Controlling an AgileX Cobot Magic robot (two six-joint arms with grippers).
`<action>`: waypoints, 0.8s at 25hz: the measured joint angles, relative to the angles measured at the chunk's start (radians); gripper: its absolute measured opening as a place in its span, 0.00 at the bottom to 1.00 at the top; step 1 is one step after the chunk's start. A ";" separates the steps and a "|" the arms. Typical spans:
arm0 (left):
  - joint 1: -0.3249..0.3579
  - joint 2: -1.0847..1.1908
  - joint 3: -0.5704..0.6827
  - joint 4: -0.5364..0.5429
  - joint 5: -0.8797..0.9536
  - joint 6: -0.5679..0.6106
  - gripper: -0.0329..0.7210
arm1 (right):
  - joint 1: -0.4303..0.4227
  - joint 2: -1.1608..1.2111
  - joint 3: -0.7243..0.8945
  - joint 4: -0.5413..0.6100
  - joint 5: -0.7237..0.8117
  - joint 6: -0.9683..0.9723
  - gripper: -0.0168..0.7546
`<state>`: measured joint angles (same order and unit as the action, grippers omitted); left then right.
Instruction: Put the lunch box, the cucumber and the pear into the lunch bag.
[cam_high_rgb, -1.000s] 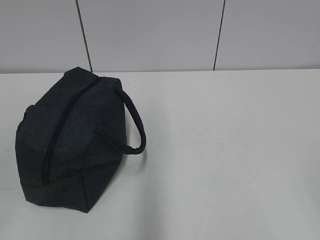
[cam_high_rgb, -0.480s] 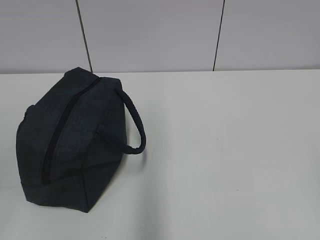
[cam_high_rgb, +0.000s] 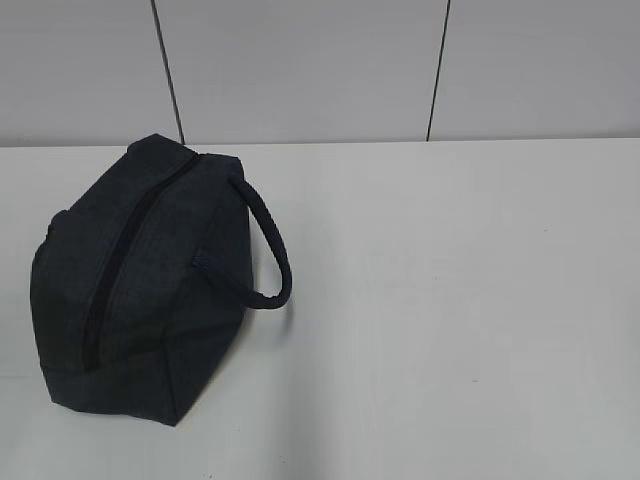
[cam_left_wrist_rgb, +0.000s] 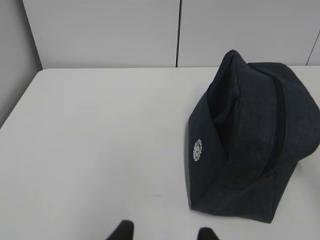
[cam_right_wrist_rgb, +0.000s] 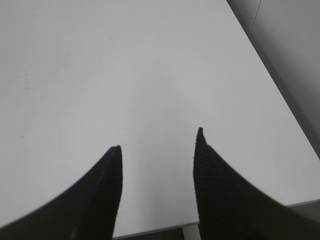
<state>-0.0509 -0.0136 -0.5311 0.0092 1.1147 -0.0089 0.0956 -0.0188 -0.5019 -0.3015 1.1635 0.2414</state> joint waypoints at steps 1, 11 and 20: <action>-0.001 0.000 0.000 0.000 0.000 0.000 0.36 | 0.000 0.000 0.000 0.000 0.000 0.000 0.50; -0.002 0.000 0.000 0.000 0.000 0.000 0.36 | 0.000 0.000 0.004 0.007 0.000 -0.022 0.50; -0.002 0.000 0.000 0.000 0.000 0.000 0.36 | 0.000 0.000 0.006 0.143 -0.008 -0.209 0.50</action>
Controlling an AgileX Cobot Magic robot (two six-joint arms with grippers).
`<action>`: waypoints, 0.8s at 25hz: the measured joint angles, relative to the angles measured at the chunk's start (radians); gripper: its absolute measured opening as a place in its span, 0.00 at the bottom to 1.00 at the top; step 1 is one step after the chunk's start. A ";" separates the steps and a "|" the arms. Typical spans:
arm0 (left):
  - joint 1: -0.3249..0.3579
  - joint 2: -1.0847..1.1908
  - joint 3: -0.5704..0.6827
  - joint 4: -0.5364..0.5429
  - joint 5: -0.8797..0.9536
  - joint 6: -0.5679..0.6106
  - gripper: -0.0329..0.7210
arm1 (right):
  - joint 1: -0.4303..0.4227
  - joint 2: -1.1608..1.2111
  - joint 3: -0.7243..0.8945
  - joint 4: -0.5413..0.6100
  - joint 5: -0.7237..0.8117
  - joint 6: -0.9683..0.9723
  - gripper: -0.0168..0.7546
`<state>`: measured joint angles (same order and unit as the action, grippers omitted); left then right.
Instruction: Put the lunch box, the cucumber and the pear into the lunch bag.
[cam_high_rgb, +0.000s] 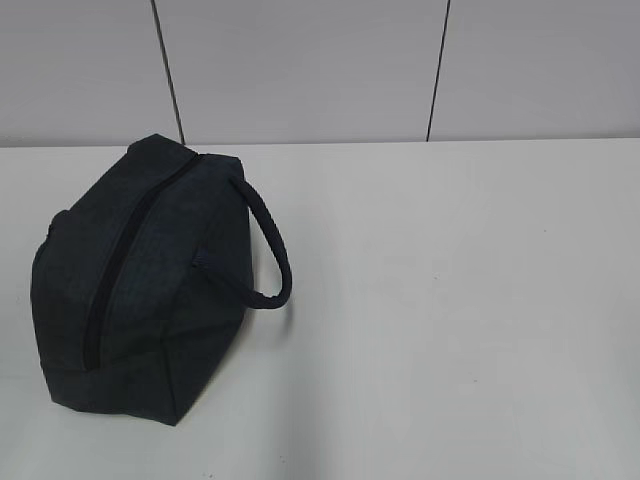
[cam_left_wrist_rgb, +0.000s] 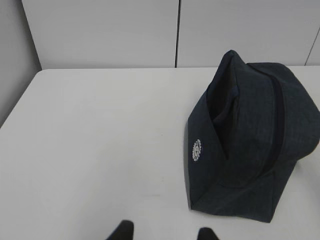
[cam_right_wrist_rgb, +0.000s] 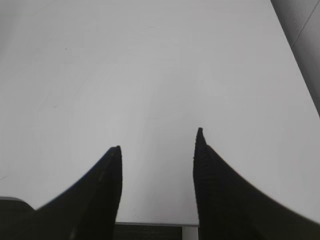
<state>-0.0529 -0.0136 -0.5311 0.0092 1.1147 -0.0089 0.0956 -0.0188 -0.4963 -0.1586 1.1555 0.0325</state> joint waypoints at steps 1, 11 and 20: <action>0.000 0.000 0.000 0.000 0.000 0.000 0.36 | 0.000 0.000 0.000 0.007 0.000 -0.012 0.50; 0.000 0.000 0.000 0.000 0.000 0.000 0.36 | 0.000 0.000 0.000 0.016 -0.002 -0.032 0.50; 0.000 0.000 0.000 0.000 0.000 0.000 0.36 | 0.000 0.000 0.000 0.017 -0.002 -0.032 0.50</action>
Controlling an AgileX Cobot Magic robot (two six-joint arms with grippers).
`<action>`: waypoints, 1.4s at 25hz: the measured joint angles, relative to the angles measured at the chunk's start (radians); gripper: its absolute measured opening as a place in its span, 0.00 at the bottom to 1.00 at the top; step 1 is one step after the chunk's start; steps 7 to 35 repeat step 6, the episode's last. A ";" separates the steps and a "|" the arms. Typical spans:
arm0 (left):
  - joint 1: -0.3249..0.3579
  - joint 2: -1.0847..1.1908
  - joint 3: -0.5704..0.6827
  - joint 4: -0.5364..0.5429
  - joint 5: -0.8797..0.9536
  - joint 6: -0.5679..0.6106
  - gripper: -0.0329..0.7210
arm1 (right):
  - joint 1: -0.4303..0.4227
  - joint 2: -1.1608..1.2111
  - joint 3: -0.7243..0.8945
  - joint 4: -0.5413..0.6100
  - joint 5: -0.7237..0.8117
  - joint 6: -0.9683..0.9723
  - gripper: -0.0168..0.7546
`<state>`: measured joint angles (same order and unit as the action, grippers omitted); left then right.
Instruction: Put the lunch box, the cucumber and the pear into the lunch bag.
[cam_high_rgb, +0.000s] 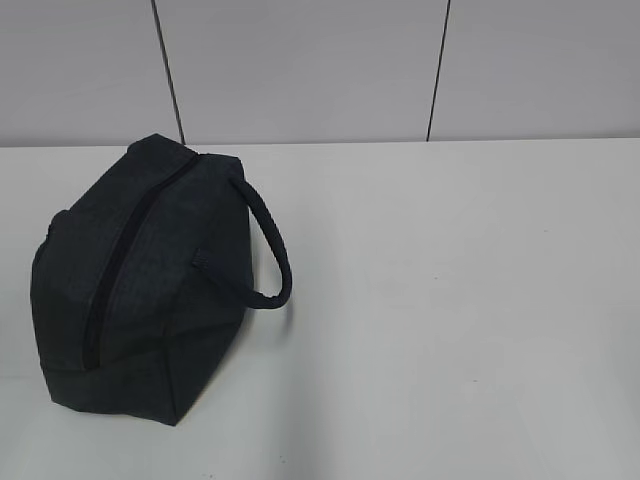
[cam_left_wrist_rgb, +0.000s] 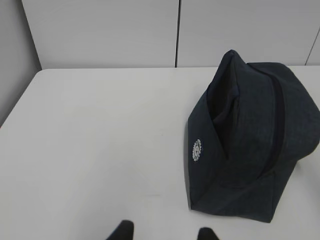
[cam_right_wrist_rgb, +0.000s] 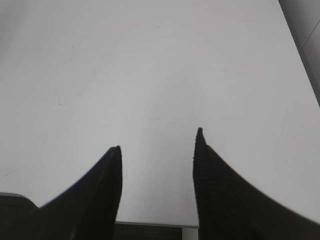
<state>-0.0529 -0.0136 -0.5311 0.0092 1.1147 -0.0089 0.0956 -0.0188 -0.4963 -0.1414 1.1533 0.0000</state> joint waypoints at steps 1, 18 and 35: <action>0.000 0.000 0.000 0.000 0.000 0.000 0.36 | 0.000 0.000 0.000 0.000 0.000 0.000 0.50; 0.000 0.000 0.000 0.000 0.000 0.000 0.36 | 0.000 0.000 0.000 0.000 0.000 0.000 0.50; 0.000 0.000 0.000 0.000 0.000 0.000 0.36 | 0.000 0.000 0.000 0.000 0.000 0.000 0.50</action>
